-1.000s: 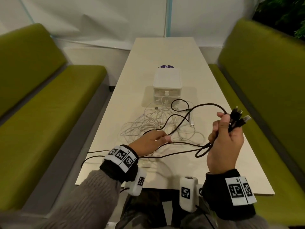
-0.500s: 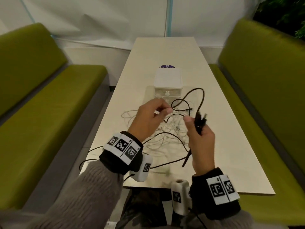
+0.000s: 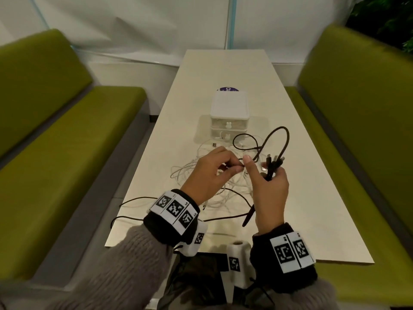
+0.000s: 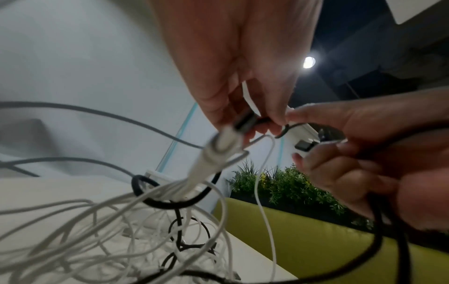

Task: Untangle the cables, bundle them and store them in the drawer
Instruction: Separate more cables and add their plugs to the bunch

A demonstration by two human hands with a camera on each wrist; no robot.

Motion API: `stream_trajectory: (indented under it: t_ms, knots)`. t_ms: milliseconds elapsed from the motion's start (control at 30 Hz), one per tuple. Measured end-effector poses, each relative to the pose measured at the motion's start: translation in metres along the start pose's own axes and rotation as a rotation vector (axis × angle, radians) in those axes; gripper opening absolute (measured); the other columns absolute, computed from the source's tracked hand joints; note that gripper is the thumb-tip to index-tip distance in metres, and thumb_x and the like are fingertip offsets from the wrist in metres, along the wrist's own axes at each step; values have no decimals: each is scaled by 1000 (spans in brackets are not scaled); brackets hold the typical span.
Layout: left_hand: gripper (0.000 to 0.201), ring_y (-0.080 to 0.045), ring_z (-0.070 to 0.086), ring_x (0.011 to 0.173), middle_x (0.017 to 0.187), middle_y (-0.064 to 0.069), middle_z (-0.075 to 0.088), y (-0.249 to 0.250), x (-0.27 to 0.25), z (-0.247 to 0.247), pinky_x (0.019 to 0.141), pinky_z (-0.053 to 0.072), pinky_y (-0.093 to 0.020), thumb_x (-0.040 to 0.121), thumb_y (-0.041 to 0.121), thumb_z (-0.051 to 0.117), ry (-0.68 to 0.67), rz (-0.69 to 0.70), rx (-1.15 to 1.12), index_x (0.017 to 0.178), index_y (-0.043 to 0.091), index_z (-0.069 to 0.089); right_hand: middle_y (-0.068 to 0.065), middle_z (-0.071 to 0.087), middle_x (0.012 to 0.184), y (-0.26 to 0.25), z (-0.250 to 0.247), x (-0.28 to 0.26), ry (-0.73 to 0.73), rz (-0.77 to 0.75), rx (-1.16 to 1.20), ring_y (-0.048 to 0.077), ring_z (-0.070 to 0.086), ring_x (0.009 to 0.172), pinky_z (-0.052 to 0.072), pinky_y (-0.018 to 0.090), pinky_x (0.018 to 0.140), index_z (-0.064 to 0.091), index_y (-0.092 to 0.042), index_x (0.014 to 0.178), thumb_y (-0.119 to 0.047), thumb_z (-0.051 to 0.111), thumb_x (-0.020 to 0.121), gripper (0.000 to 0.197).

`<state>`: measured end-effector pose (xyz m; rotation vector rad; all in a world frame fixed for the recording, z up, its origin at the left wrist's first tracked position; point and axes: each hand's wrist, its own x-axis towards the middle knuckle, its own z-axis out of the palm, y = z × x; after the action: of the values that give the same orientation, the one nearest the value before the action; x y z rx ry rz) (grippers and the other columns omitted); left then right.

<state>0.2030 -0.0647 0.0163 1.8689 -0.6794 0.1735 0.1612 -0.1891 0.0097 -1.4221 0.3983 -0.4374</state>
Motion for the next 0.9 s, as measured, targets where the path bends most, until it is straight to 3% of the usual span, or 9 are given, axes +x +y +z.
stream_trajectory:
  t_ms: [67, 167, 233, 367, 567, 667, 767, 900]
  knots:
    - [10, -9, 55, 76, 81, -1, 53, 1, -1, 3, 75, 52, -25, 85, 11, 64, -19, 36, -9, 81, 2, 62, -15, 55, 55, 1, 1, -1, -74, -16, 21, 2, 50, 54, 38, 19, 58, 61, -21, 76, -35, 71, 83, 18]
    - [5, -3, 57, 80, 85, 5, 53, -4, -5, 10, 78, 51, -19, 84, 8, 66, -48, 7, -18, 88, 7, 64, -17, 51, 44, 0, 3, -1, -101, -34, 66, -1, 46, 43, 34, 17, 54, 64, -19, 72, -22, 64, 90, 18]
    - [9, -1, 57, 82, 88, 5, 54, -11, -9, 15, 78, 49, -16, 85, 9, 66, -65, -49, 65, 93, 6, 62, -18, 53, 45, 0, 3, -1, -94, -65, 67, -2, 48, 46, 35, 17, 57, 70, -16, 76, -21, 62, 91, 18]
    - [7, -12, 60, 86, 93, -3, 62, -30, -15, 10, 79, 50, -21, 86, 8, 63, -116, -201, 117, 93, 10, 63, -20, 52, 52, 8, -5, 1, -17, -94, 160, 1, 44, 60, 33, 24, 66, 75, -21, 81, -34, 61, 91, 22]
    - [12, -20, 57, 93, 100, -7, 62, -39, -3, 0, 75, 37, -15, 88, 9, 60, -230, -201, 436, 98, 4, 65, -20, 55, 57, 8, -6, -13, 57, -153, 232, 4, 46, 67, 35, 29, 74, 77, -29, 79, -25, 64, 90, 17]
    - [13, -24, 56, 97, 102, -11, 61, -43, 5, -5, 80, 37, -22, 88, 6, 58, -213, -191, 505, 98, 2, 65, -19, 55, 59, 3, -11, -13, 108, -166, 251, 4, 47, 68, 36, 26, 73, 77, -33, 78, -32, 64, 83, 13]
    - [12, -26, 56, 95, 99, -13, 60, -43, 11, -9, 77, 36, -20, 86, 3, 59, -131, -146, 534, 95, 0, 67, -13, 55, 67, 3, -16, -14, 143, -174, 281, 7, 47, 72, 37, 32, 78, 77, -34, 79, -39, 68, 82, 11]
    - [11, -26, 53, 95, 98, -12, 60, -49, 12, -13, 81, 36, -21, 85, 6, 63, -43, -69, 553, 93, 1, 69, -11, 53, 68, 2, -23, -12, 203, -148, 327, 7, 44, 71, 33, 35, 80, 78, -26, 86, -45, 67, 77, 23]
